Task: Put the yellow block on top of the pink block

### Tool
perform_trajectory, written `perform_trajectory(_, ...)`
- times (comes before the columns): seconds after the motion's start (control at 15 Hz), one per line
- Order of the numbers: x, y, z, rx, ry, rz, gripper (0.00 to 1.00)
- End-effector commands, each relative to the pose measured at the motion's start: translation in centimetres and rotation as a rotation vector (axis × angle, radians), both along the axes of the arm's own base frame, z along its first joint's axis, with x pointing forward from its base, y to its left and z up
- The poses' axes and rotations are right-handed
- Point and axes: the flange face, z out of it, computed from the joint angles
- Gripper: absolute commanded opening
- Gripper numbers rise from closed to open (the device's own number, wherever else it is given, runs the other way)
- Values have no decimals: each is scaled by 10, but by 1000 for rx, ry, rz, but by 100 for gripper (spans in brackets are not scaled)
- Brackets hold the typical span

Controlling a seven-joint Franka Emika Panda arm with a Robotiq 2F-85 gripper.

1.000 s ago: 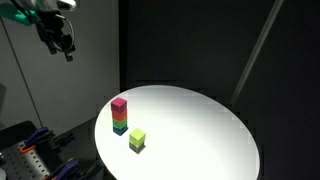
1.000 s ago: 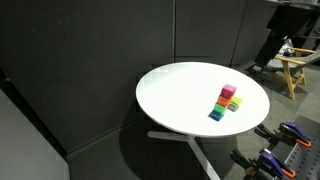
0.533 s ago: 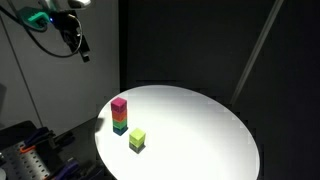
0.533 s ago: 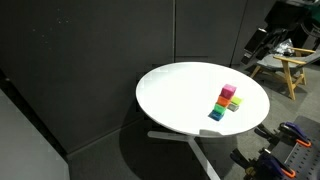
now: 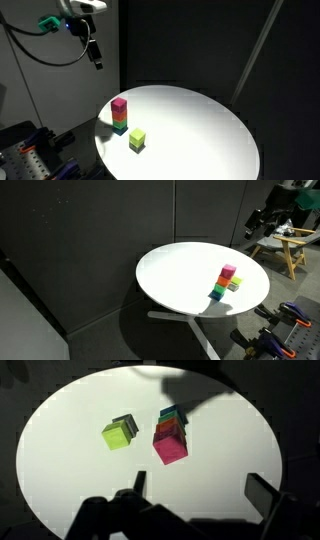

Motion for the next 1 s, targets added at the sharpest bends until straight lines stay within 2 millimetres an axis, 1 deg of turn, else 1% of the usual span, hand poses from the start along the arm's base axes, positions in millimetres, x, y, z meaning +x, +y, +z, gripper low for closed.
perform_trajectory(0.0,19,-22,8,11,41,-65,100)
perform_trajectory(0.2,32,-34,9,37,75,-75,100)
perform_trajectory(0.4,45,-40,9,54,128,-68,100)
perform_trajectory(0.6,58,-45,4,64,158,-65,100)
perform_trajectory(0.93,79,-60,-6,71,159,-60,100)
